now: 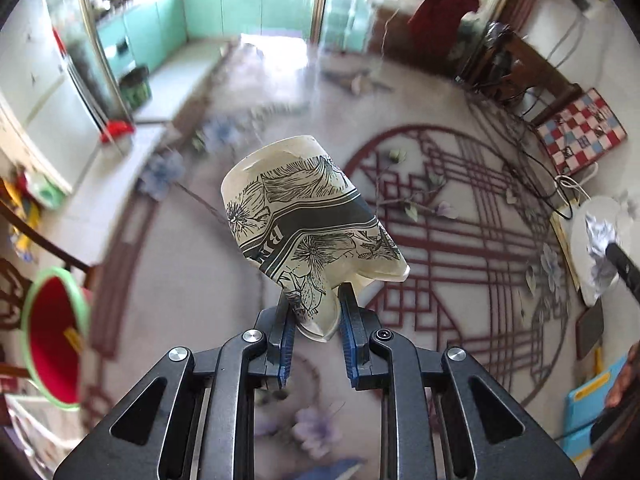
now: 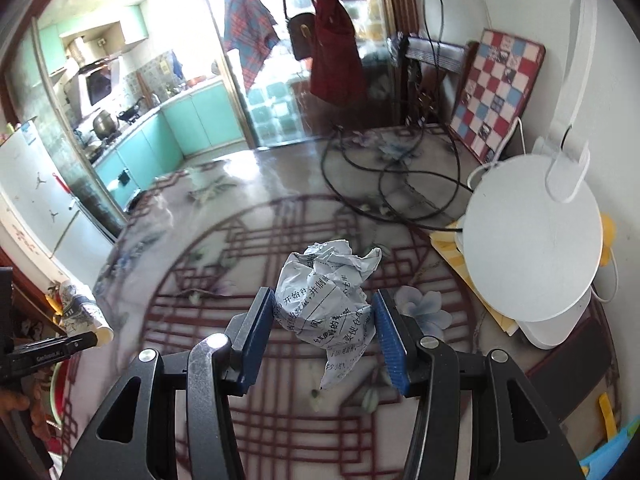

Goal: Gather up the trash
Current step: 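Grasp the paper cup with the left gripper while the right grasps crumpled white paper, then carry the cup and crumpled paper over the red bucket and open both grippers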

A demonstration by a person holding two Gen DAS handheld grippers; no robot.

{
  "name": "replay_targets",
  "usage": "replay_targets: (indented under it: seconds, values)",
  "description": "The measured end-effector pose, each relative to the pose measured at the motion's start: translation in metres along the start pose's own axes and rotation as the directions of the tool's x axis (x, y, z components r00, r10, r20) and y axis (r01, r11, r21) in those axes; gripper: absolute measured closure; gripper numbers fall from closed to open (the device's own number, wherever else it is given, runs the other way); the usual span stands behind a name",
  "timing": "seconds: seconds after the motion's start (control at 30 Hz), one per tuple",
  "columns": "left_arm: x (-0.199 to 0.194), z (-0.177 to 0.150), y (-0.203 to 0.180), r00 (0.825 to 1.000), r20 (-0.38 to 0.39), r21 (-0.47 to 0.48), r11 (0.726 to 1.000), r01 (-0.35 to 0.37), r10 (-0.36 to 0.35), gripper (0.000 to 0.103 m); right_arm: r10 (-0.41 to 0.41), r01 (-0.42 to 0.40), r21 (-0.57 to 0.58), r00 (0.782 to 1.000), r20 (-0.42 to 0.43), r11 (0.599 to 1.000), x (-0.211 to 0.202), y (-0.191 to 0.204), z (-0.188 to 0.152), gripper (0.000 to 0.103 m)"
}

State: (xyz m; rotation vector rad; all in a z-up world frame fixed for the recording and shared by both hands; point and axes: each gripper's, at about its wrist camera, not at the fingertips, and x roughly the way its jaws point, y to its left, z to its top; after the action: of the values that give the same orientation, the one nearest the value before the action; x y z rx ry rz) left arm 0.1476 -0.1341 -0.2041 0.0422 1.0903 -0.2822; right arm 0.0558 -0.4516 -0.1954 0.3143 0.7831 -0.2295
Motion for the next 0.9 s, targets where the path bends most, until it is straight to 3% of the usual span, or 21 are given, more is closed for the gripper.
replay_targets:
  seconds: [0.2,0.4,0.63,0.9]
  values:
    - [-0.049,-0.022,0.023,0.995,0.093,0.010,1.000,-0.025,0.024,0.083,0.065,-0.061,-0.072,0.997,0.049,0.995,-0.037,0.057,-0.005,0.054]
    - [-0.078,-0.039,0.057,0.987,0.152,-0.050,0.997,-0.052,0.059,0.083,0.129,-0.118,-0.136,0.989,0.072,0.984,-0.059,0.113,-0.011,0.054]
    - [-0.096,-0.054,0.107,0.982,0.167,-0.122,0.990,-0.065,0.085,0.083,0.181,-0.163,-0.195,0.980,0.077,0.967,-0.069,0.177,-0.020,0.054]
    - [-0.107,-0.057,0.160,0.980,0.173,-0.139,0.988,-0.075,0.098,0.083,0.218,-0.199,-0.225,0.974,0.060,0.954,-0.070,0.250,-0.035,0.054]
